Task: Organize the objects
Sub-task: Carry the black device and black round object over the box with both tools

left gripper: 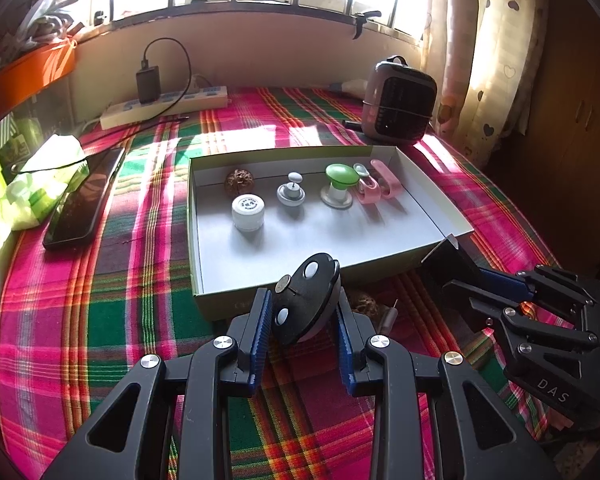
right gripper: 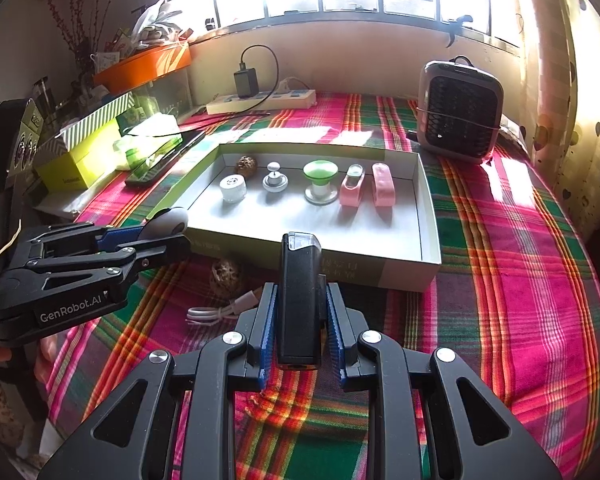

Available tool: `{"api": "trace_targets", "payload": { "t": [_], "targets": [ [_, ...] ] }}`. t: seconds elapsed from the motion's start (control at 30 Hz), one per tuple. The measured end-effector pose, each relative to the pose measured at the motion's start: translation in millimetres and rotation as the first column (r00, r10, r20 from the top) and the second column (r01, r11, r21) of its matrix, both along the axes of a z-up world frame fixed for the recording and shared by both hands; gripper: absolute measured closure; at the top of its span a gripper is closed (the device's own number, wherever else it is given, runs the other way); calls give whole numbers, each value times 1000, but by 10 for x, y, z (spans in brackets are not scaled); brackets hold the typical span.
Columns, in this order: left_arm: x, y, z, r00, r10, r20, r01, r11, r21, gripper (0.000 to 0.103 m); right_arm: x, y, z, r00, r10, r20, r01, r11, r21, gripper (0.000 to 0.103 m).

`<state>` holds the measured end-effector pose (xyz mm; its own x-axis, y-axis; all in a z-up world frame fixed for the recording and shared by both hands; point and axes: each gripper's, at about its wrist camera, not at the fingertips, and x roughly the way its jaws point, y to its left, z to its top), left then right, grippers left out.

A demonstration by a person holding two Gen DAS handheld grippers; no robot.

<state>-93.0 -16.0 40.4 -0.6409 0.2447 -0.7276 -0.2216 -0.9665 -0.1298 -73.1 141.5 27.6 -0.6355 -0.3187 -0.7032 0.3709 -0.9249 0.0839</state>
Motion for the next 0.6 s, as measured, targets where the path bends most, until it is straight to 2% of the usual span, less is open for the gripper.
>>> {"api": "trace_targets", "payload": {
  "t": [0.6],
  "targets": [
    [-225, -26, 49, 1000, 8, -12, -8, 1000, 7, 75, -419, -111, 65, 1000, 27, 15, -27, 1000, -14, 79]
  ]
}}
